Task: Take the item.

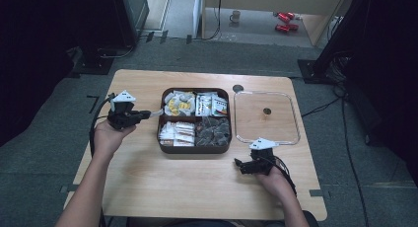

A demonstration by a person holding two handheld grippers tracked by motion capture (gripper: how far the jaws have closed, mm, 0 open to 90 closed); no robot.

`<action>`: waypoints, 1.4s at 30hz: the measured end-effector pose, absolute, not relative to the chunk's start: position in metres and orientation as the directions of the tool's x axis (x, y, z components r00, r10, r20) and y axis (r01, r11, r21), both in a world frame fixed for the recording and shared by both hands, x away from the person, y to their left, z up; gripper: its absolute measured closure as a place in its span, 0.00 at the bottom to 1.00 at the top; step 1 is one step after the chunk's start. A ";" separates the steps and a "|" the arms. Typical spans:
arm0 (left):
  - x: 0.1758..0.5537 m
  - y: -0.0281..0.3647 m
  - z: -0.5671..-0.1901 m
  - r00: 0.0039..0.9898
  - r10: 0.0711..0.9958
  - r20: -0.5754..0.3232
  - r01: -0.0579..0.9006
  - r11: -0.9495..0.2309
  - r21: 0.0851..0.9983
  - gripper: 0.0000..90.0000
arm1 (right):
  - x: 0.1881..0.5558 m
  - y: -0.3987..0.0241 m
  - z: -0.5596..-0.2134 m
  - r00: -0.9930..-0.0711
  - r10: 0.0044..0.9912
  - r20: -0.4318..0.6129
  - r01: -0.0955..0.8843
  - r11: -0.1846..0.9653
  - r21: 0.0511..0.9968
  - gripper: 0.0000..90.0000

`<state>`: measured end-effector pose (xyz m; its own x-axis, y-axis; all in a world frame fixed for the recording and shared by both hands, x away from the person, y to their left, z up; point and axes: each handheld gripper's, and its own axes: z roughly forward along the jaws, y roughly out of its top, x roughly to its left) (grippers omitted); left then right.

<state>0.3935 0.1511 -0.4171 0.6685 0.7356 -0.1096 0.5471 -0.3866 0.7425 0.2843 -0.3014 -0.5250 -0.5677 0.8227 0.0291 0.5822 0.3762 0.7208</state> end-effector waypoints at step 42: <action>0.416 0.170 -0.478 0.553 0.825 -0.116 0.634 -0.327 0.701 0.99 | 0.284 -0.301 -0.525 -0.567 0.823 0.029 0.582 0.376 0.721 0.06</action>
<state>0.4157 0.1701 -0.4784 0.5535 0.8248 -0.1160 0.6342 -0.3270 0.7006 0.2843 -0.3014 -0.5250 -0.5674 0.8229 0.0292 0.5823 0.3759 0.7208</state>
